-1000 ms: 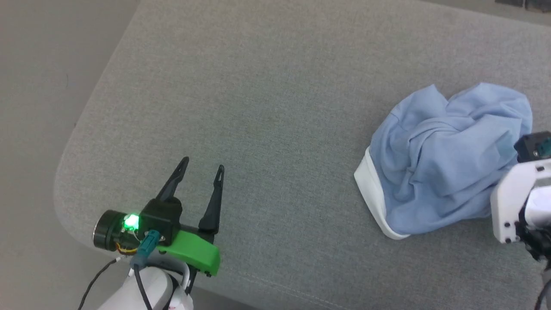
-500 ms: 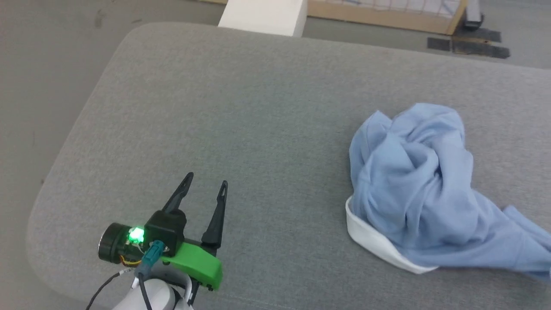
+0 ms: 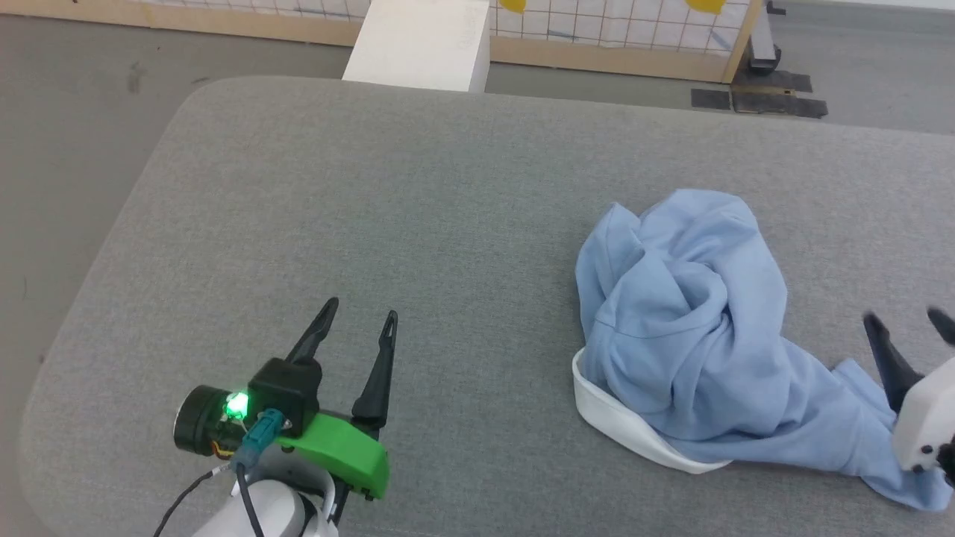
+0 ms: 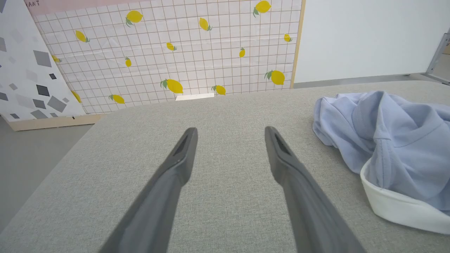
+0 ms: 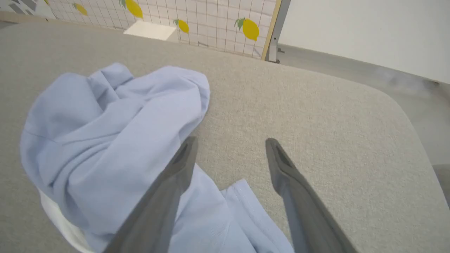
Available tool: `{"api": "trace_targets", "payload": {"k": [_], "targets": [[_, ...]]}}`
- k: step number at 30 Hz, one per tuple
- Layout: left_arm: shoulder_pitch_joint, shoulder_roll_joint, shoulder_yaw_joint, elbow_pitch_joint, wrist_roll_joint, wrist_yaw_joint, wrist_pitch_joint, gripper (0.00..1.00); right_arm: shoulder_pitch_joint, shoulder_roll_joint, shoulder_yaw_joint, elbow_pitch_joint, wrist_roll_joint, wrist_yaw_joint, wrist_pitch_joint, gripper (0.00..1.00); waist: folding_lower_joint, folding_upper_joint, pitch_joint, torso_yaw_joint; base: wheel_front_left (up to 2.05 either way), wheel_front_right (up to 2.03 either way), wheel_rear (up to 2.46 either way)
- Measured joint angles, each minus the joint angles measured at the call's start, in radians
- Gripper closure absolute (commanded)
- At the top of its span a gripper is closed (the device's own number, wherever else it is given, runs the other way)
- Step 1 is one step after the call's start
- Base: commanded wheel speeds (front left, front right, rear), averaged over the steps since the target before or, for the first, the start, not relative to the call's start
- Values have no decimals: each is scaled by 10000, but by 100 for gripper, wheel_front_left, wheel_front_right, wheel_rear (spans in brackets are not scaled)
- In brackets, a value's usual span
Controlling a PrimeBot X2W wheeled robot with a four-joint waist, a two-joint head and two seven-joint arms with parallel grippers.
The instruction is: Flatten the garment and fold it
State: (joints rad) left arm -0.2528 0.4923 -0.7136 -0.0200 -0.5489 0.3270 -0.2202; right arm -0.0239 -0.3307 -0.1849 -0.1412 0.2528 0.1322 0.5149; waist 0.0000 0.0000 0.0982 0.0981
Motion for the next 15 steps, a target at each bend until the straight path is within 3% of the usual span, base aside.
{"api": "trace_targets", "payload": {"k": [8, 13, 15], "targets": [[-32, -117, -48, -347, -566, -111, 802, 0, 287, 1032, 84, -405, 263, 0, -3404, 0, 0, 0, -22, -235, 0, 0, 0], [-893, 178, -606, -901, -368, -376, 2546, 0, 579, 1981, -828, -581, -600, 0, -4477, 0, 0, 0, 220, -328, 0, 0, 0], [-1536, 125, -859, -1277, -546, -719, 3565, 0, 673, 2243, -1041, -660, -826, 0, -4602, 0, 0, 0, 381, -370, 0, 0, 0]]}}
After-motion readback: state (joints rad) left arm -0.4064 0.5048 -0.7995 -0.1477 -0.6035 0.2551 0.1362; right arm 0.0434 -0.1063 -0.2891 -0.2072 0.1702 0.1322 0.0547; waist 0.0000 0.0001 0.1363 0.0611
